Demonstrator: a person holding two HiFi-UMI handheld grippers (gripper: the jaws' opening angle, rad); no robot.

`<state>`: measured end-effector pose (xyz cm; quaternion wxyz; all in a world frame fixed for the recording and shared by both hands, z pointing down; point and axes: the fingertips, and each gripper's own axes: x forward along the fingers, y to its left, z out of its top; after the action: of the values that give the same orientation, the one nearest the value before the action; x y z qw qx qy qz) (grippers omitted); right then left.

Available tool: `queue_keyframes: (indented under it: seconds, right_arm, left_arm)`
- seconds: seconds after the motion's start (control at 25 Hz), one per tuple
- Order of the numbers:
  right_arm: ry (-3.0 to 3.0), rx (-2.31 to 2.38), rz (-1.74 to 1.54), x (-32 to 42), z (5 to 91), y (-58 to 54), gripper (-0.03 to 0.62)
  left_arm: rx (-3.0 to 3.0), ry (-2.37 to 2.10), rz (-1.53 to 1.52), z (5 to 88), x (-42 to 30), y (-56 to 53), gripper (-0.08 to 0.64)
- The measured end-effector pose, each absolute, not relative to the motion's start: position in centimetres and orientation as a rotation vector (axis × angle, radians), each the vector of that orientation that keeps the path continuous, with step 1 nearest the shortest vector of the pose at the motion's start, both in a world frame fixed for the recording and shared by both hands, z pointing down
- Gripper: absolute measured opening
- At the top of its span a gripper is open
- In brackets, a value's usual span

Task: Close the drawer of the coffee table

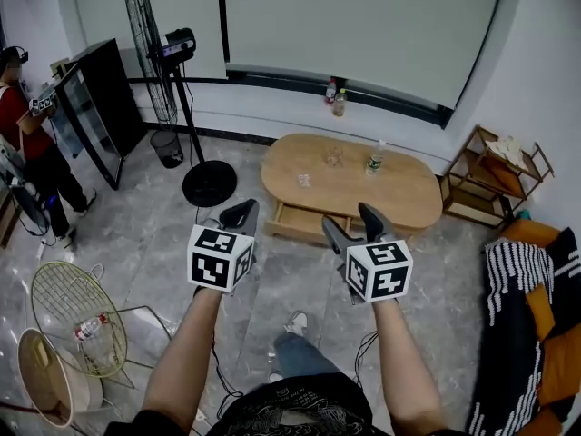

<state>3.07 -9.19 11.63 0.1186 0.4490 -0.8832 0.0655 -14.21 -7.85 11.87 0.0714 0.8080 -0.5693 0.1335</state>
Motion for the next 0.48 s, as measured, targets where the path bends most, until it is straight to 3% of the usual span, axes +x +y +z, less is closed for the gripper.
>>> queue_keyframes:
  seconds: [0.48]
  right_arm:
    - [-2.559, 1.419, 0.222, 2.6, 13.5, -18.9, 0.318]
  left_arm:
    - [2.505, -1.635, 0.473, 13.6, -14.5, -18.3, 0.007]
